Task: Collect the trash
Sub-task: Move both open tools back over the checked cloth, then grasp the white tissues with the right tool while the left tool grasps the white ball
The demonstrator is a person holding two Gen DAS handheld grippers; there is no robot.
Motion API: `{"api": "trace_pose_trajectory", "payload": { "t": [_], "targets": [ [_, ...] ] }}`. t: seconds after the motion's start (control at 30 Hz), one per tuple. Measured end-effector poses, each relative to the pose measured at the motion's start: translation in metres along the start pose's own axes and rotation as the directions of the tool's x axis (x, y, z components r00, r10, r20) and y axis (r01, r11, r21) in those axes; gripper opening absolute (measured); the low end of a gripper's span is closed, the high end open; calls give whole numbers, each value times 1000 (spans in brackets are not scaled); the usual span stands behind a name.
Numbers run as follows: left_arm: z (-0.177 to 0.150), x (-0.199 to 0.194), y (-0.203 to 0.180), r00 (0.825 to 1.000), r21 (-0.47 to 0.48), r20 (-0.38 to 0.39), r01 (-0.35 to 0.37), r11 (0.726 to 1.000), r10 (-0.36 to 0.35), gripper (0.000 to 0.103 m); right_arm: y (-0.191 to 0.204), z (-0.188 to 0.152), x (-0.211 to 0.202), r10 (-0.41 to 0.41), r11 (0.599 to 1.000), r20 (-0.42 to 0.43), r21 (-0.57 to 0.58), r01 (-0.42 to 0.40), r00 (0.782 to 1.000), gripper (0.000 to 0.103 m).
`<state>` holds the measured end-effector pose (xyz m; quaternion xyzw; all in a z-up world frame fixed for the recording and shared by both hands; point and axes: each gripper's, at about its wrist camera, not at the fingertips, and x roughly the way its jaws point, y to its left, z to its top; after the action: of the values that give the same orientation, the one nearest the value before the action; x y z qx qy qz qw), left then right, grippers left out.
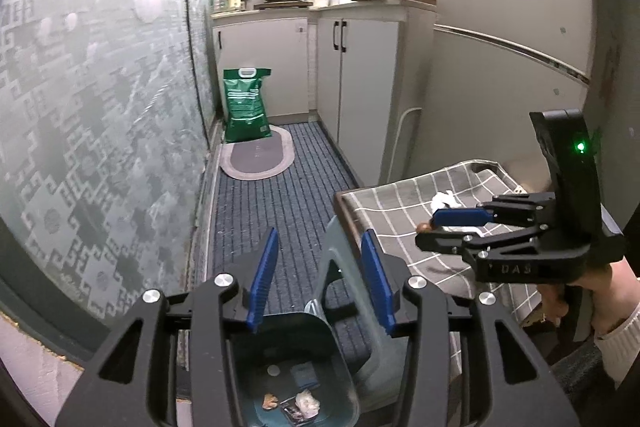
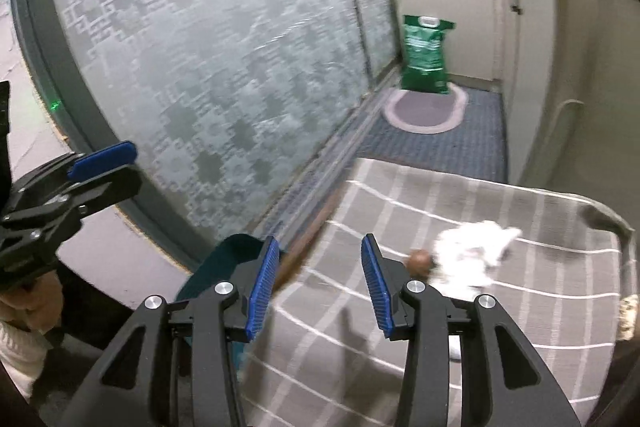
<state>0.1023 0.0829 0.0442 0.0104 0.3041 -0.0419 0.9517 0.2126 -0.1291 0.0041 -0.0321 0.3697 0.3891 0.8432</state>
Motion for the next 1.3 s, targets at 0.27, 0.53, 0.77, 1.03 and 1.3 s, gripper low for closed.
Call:
{"api": "trace_pose_trajectory", "payload": {
  "t": [0.27,0.53,0.77,1.03,1.3],
  "targets": [
    [0,13,-20,1000,31,-22,20,999,-19,48,-32,-10,0,-116,993,-15,1,116,993,43],
    [-7,32,-34,996,36,-79,39,999,-36,50,-46,-18,11,-146,989,-57,-4,146,988,28],
    [-13,52,-55,987,46,-139,85,995,-78,52,-52,-19,9,-119,993,-62,19,120,991,9],
    [-20,73,-89,975,102,-184,142,985,-122,53,-71,-19,-16,-102,992,-11,78,103,995,8],
    [-24,97,-124,963,137,-224,183,974,-149,54,-101,-22,-52,-93,984,48,155,84,995,8]
  ]
}}
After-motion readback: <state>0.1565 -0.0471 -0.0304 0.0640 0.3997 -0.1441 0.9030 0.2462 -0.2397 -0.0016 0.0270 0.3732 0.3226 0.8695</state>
